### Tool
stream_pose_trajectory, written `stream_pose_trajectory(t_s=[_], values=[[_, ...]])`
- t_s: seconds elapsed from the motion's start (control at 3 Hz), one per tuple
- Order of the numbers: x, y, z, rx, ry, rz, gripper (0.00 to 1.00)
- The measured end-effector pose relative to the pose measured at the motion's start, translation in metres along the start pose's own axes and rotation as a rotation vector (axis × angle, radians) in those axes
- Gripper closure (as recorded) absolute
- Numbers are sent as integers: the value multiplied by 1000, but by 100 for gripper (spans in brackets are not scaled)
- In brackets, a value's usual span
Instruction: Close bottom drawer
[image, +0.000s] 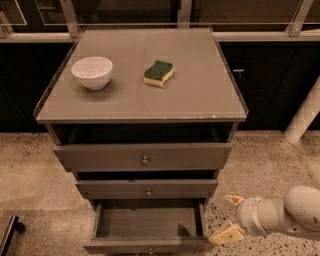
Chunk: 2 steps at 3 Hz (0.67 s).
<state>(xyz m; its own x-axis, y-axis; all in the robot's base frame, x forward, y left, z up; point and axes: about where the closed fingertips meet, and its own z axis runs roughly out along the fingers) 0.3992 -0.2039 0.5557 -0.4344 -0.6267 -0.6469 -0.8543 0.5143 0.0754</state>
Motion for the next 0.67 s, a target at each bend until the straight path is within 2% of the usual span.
stream_pose_trajectory(t_s=[0.67], values=[[0,0,0,0,0,-1,64]])
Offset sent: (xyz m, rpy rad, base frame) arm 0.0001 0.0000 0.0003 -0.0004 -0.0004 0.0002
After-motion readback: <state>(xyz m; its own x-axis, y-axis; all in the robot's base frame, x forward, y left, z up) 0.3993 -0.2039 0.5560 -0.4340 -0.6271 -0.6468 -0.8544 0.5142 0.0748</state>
